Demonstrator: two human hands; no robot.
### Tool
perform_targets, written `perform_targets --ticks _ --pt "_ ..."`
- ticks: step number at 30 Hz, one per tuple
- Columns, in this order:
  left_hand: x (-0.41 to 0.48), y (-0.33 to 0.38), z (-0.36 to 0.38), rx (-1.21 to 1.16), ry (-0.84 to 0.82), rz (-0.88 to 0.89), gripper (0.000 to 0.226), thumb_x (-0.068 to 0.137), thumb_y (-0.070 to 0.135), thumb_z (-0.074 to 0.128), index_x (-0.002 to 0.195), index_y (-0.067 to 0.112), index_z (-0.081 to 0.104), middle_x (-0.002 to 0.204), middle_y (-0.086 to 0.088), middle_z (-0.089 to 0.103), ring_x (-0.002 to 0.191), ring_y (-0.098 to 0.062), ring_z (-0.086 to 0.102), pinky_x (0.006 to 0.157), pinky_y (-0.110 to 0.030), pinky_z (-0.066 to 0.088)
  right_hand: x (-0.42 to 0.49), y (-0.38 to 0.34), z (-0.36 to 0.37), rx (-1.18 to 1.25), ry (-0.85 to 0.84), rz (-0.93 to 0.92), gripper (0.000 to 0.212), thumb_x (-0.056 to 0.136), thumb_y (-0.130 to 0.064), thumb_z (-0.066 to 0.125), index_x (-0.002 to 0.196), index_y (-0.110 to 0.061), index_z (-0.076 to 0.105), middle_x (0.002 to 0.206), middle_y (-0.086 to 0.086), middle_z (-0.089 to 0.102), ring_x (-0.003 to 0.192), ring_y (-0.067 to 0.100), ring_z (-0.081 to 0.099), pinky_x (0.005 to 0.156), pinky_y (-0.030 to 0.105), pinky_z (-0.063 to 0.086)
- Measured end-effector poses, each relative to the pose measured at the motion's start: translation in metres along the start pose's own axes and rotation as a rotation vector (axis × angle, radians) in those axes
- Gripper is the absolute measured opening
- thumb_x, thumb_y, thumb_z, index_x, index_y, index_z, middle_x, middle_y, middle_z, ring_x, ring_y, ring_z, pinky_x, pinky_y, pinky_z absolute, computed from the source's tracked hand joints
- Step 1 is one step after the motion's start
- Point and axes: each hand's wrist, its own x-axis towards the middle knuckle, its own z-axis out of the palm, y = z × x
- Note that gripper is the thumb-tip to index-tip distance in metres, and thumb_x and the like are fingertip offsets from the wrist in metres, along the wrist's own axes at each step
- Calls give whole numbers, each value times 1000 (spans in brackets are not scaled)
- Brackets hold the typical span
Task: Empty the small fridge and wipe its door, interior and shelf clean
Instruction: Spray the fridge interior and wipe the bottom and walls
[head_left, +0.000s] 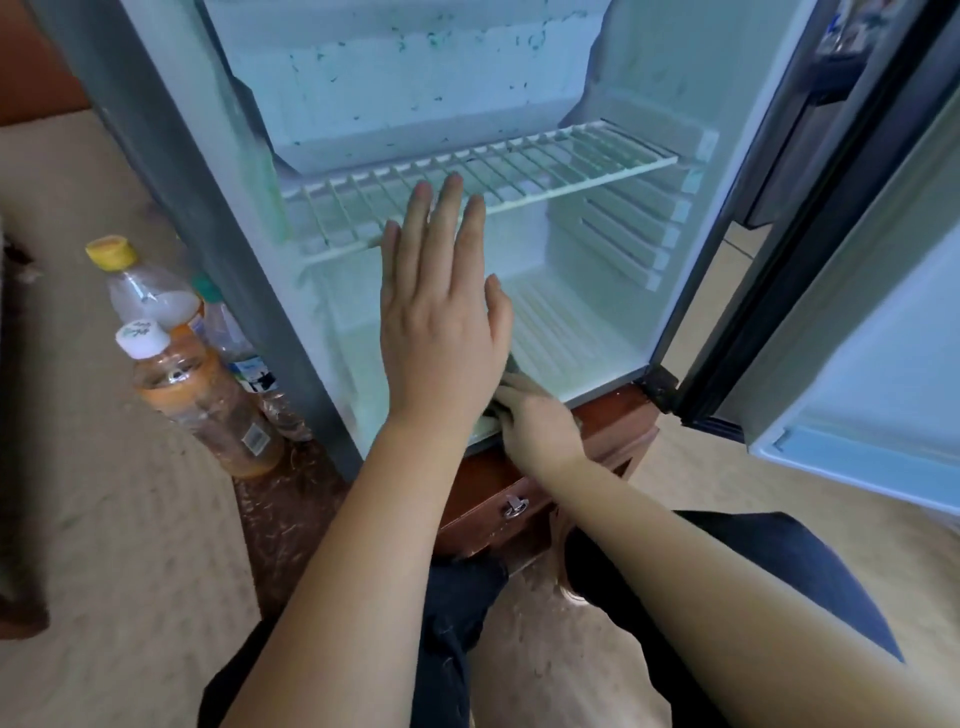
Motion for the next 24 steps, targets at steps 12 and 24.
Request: perform_targets --ticks 12,24 --pt "14 -3 36 72 83 -39 41 74 3 60 114 9 66 104 -9 64 100 -29 52 102 -41 39 78 64 -64 -398 -152 76 31 88 -6 55 118 -15 58 116 11 54 102 34 54 76 36 47" --pt "14 -28 40 35 166 161 45 79 -4 50 120 8 66 108 -8 67 103 -23 48 96 -40 41 98 79 -24 -290 -51 173 41 94 -22 49 135 -14 50 137 14 42 129 31 35 98 41 41"
